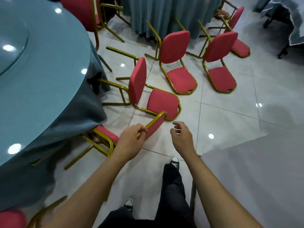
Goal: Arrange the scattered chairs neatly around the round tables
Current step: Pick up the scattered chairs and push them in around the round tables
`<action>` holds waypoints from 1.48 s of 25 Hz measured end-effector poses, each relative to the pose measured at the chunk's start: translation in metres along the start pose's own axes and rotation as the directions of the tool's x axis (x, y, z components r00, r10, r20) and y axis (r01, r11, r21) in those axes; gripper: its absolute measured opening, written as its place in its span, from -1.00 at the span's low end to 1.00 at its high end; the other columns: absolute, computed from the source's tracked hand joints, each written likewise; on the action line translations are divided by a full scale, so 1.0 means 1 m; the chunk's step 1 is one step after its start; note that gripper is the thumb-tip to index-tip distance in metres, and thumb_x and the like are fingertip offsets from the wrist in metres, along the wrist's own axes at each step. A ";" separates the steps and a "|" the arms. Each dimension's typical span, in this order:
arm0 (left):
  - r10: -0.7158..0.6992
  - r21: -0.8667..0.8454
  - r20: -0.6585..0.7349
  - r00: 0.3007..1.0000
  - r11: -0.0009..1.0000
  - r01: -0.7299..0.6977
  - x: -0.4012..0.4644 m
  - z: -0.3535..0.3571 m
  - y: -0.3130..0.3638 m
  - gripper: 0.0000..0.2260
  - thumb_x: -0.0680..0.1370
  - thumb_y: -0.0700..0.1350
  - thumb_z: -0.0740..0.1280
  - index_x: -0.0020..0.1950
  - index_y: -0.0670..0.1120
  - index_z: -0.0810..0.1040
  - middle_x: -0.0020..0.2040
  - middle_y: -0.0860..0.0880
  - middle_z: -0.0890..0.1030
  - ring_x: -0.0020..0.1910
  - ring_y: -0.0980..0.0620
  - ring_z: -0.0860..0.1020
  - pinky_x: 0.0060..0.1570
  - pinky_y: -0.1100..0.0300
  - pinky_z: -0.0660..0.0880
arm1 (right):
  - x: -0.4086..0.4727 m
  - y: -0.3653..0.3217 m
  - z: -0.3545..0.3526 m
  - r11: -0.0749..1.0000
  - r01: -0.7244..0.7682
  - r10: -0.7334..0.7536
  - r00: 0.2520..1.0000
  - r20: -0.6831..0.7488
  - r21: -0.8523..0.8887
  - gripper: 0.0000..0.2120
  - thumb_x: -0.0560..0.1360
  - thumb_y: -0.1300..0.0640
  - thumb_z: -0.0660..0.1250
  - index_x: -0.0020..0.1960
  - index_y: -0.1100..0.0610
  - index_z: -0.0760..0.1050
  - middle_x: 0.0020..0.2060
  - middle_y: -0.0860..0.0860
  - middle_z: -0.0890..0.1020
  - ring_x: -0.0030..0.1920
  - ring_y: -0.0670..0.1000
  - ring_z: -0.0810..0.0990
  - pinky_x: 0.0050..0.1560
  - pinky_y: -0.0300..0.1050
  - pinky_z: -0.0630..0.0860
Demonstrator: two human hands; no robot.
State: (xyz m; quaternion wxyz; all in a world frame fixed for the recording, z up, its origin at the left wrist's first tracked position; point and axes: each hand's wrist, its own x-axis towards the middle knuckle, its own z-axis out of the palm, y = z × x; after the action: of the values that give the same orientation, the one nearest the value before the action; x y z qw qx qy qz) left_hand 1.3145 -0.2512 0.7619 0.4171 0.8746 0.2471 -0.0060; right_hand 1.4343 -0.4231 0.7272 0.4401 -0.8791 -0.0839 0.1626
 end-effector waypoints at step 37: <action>-0.362 0.173 -0.011 0.932 0.917 0.359 0.296 0.221 -0.134 -0.75 0.54 -0.08 0.37 0.17 0.12 0.45 0.01 0.07 0.61 0.01 -0.03 0.57 -0.06 -0.01 0.48 | 0.486 0.237 0.101 0.844 0.396 -0.067 0.747 0.662 -0.361 -0.39 0.27 0.37 0.59 -0.14 -0.35 0.53 -0.26 -0.13 0.59 -0.27 0.03 0.52 -0.26 -0.04 0.39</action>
State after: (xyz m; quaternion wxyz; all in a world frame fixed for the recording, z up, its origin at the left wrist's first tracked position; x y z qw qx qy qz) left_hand 1.5586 -0.2156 0.4568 0.3344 0.8467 0.3979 -0.1134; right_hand 1.8520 -0.3481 0.3777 0.1716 -0.8364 -0.3750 0.3611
